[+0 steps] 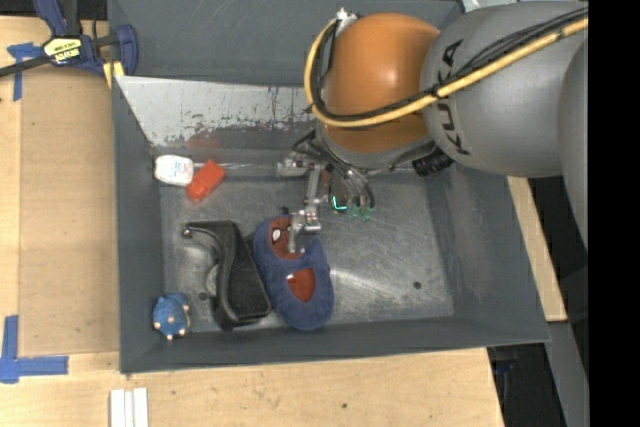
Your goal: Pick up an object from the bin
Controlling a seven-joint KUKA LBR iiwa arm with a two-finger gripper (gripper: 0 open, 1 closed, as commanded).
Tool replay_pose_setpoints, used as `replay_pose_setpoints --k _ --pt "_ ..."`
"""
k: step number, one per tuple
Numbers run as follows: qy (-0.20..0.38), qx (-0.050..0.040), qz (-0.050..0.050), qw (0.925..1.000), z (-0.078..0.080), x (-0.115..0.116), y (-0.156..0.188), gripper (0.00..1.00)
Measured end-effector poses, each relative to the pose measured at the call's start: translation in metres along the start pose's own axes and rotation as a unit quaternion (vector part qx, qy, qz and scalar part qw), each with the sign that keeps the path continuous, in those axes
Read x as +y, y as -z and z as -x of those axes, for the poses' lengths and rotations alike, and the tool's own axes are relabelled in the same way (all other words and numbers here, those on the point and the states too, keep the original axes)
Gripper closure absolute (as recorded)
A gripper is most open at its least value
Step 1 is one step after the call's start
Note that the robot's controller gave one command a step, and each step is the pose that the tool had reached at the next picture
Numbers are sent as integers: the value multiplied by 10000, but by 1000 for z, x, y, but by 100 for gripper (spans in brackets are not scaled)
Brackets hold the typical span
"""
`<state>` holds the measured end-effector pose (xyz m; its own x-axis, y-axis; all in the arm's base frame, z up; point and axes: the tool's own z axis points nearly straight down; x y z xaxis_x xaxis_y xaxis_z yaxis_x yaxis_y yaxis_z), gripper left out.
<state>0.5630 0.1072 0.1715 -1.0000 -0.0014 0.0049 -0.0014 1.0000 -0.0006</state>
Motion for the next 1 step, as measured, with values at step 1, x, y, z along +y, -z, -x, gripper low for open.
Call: replay_pose_setpoints --k 1 --pt "-425 -88 23 9991 -13 -16 -85 0"
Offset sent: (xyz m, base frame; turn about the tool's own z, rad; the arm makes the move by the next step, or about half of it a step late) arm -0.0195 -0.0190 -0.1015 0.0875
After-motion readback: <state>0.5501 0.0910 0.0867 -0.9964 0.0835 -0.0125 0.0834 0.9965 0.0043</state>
